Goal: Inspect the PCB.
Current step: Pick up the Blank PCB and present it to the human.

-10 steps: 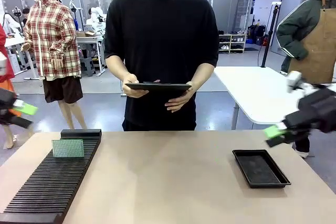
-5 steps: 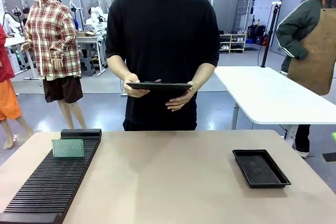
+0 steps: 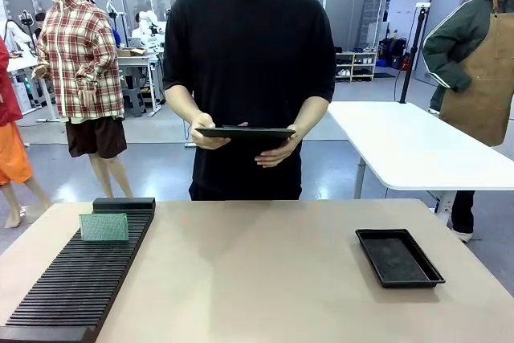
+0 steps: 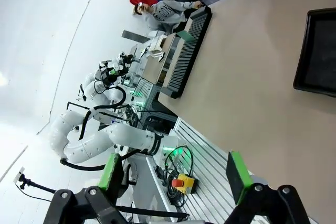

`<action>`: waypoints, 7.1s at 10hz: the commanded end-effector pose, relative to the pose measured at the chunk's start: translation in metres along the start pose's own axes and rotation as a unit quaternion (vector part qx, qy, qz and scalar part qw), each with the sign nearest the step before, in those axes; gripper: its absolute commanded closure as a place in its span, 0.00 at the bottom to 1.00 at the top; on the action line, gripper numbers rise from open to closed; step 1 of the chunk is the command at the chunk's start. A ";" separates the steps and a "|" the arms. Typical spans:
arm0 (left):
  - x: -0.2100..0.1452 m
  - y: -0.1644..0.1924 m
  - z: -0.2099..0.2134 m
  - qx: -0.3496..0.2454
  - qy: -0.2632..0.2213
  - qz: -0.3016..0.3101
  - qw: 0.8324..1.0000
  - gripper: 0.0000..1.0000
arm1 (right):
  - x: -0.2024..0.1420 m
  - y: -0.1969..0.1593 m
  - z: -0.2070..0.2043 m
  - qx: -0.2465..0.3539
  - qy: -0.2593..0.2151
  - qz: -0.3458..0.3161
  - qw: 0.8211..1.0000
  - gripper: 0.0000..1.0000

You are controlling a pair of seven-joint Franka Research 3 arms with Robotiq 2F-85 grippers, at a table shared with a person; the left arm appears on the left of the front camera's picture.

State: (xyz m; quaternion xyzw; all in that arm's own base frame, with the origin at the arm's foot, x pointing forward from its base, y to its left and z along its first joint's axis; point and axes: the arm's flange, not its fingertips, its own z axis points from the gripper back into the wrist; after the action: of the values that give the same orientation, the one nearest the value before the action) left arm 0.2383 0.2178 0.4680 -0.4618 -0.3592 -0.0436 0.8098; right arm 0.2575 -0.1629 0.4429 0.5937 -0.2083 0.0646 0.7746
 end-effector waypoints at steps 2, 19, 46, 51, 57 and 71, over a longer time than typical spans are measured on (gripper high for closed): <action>0.002 -0.004 0.000 -0.010 0.004 -0.015 1.000 0.00 | -0.003 0.000 0.002 0.002 0.006 0.004 1.000 0.00; 0.152 -0.129 -0.270 0.215 0.524 -0.495 0.659 0.00 | -0.003 0.000 0.002 0.002 0.006 0.004 1.000 0.00; 0.158 0.097 -0.426 0.027 0.630 -0.472 0.616 1.00 | -0.003 0.000 0.002 0.002 0.006 0.004 1.000 0.00; 0.161 0.105 -0.433 0.024 0.621 -0.477 0.621 1.00 | -0.003 0.000 0.002 0.002 0.006 0.004 1.000 0.00; 0.168 0.069 -0.405 0.041 0.589 -0.488 0.643 1.00 | -0.003 0.000 0.002 0.002 0.006 0.004 1.000 0.00; 0.160 0.028 -0.329 -0.064 0.344 -0.247 0.904 1.00 | -0.003 0.000 0.002 0.002 0.006 0.004 1.000 0.00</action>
State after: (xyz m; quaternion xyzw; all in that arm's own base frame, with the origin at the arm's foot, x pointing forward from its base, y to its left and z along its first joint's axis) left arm 0.5452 0.0195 0.4427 -0.3703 -0.1605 -0.4124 0.8167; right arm 0.2559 -0.1617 0.4423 0.5938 -0.1998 0.0626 0.7768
